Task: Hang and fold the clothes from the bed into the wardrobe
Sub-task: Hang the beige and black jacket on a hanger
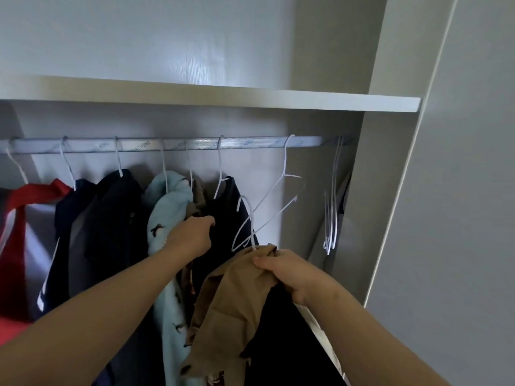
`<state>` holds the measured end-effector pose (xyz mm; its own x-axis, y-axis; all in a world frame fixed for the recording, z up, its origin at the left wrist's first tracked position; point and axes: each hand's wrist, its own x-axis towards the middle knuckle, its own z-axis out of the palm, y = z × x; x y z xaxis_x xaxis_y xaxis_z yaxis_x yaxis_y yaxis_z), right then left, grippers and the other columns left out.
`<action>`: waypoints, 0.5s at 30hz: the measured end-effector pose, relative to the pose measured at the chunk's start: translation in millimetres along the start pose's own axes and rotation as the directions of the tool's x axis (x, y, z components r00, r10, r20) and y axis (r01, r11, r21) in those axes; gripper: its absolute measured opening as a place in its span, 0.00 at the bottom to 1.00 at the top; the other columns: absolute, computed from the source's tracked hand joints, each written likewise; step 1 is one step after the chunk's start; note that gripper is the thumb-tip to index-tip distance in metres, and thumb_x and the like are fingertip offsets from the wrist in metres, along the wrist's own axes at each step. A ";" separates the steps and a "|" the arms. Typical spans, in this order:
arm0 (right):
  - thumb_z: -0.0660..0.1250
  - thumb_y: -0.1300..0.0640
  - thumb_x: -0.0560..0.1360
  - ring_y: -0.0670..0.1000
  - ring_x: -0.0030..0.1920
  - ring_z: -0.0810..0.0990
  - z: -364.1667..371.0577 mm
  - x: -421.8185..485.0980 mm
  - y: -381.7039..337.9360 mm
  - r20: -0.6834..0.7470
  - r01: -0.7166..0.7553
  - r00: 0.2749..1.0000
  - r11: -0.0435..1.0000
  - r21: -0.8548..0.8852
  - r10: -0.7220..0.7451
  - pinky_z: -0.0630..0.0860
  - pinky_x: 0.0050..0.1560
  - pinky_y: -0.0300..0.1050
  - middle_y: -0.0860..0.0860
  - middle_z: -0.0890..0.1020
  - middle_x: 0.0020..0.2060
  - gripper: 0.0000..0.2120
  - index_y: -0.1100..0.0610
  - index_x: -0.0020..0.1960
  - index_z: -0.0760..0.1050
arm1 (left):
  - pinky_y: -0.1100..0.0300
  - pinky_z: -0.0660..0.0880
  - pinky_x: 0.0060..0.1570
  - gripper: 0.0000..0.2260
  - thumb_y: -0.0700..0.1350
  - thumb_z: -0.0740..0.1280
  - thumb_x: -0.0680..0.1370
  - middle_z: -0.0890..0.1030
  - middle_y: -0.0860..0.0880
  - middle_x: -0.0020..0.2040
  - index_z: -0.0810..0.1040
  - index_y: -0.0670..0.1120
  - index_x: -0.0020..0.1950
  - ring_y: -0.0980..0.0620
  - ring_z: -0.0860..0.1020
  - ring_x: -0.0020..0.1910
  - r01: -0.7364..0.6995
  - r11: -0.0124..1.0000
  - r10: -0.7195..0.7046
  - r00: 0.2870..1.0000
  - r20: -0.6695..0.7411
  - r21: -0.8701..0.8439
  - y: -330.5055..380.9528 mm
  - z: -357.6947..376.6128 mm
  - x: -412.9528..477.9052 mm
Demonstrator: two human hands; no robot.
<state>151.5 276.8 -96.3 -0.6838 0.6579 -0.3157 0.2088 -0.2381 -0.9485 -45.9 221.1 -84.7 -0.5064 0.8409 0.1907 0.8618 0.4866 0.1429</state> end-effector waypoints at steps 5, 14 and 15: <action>0.65 0.62 0.76 0.56 0.48 0.81 14.4 16.7 8.6 -0.001 0.005 1.000 1.000 0.024 -0.005 0.78 0.54 0.49 0.59 0.82 0.48 0.04 0.60 0.50 0.76 | 0.60 0.70 0.39 0.16 0.38 0.60 0.76 0.78 0.46 0.56 0.74 0.49 0.62 0.50 0.76 0.45 -0.007 0.995 0.009 1.000 0.025 -0.096 -9.2 6.2 17.9; 0.63 0.64 0.76 0.52 0.45 0.80 44.4 27.9 28.6 0.013 0.032 0.999 0.998 0.051 -0.032 0.79 0.45 0.40 0.57 0.81 0.46 0.07 0.58 0.53 0.75 | 0.61 0.70 0.37 0.12 0.37 0.60 0.75 0.80 0.48 0.51 0.78 0.49 0.53 0.52 0.75 0.41 0.019 0.958 -0.030 0.999 -0.037 -0.287 -33.6 7.2 13.4; 0.63 0.65 0.76 0.52 0.44 0.80 47.1 28.8 28.1 -0.012 0.046 0.999 0.998 0.052 -0.046 0.79 0.43 0.39 0.57 0.81 0.45 0.08 0.58 0.53 0.75 | 0.61 0.70 0.37 0.12 0.38 0.60 0.76 0.80 0.49 0.50 0.78 0.49 0.53 0.52 0.75 0.41 0.027 0.958 -0.037 0.999 -0.030 -0.287 -34.3 5.6 11.9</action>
<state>104.8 255.4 -130.9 -0.6845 0.6763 -0.2723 0.1404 -0.2443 -0.9595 -81.4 215.8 -92.7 -0.5386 0.8147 0.2147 0.8039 0.4206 0.4206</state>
